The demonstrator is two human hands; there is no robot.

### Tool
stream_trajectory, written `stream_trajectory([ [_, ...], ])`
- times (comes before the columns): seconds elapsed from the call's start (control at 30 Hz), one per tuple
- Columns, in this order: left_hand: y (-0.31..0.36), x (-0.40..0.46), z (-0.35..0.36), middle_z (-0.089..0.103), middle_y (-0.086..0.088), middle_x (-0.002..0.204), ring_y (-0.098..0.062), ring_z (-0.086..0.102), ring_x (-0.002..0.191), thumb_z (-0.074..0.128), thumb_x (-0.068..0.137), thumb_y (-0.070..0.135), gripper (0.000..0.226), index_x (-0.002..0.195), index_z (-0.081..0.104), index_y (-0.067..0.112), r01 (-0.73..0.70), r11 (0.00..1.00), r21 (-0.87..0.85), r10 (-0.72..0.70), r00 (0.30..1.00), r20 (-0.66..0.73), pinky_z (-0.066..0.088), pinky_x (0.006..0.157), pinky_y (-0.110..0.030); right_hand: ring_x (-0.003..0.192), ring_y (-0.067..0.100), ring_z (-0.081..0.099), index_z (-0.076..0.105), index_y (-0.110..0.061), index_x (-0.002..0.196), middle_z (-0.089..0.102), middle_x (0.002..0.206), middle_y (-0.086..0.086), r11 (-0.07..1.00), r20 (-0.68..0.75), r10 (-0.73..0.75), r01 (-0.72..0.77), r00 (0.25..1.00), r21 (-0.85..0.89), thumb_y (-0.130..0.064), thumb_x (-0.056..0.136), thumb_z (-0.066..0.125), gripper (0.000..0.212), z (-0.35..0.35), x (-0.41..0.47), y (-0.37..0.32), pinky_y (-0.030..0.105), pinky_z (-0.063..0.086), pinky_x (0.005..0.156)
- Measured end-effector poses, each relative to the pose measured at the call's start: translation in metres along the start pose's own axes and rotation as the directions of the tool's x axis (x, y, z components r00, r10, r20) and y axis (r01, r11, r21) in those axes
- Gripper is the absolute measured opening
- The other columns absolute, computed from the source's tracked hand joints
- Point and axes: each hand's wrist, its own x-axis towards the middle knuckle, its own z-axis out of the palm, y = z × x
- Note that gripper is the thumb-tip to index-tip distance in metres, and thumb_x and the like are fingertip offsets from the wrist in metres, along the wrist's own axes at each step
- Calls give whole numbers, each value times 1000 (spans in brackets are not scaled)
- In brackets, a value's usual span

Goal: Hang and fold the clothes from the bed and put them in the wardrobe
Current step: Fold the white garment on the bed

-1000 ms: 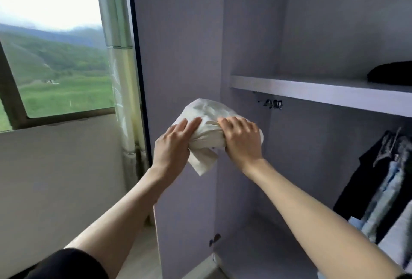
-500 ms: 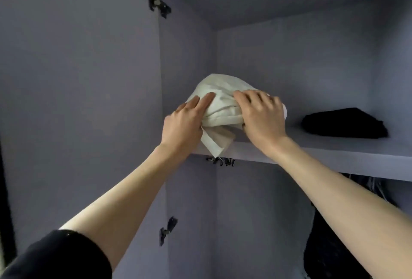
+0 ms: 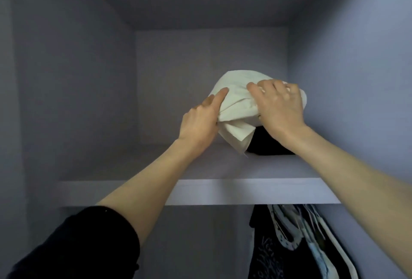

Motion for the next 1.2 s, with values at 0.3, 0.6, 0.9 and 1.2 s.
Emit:
stream_trajectory([
  [0.3,-59,17,113,8,-3,158,-24,24,141,66,86,33,99,149,-11,29,115,989,-91,-4,640,768,26,112,-33,110,28,54,43,-20,124,57,121,5,974,438,-166,76,884,215,-11,85,47,41,151,-10,-30,36,39,81],
  [0.6,-101,64,172,-5,-4,159,-21,3,146,39,99,40,71,148,-13,29,30,999,-23,7,435,900,5,116,-29,123,18,46,24,-36,146,46,139,-4,806,826,-402,-277,395,524,-40,84,60,71,215,36,-23,30,39,102],
  [0.9,-128,95,244,-9,-4,158,-27,5,146,32,98,49,71,145,-18,34,-36,997,65,-42,443,896,10,118,-39,137,17,30,7,-40,149,33,150,-5,832,883,-312,-349,351,432,-57,86,52,79,284,52,-24,23,25,104],
  [1.2,-130,98,210,0,2,159,-16,7,145,41,94,54,77,150,-5,27,46,996,-78,47,474,879,8,117,-27,142,17,21,18,-34,149,21,156,-5,821,857,-268,-361,441,442,-58,85,55,77,255,49,-15,26,18,112],
])
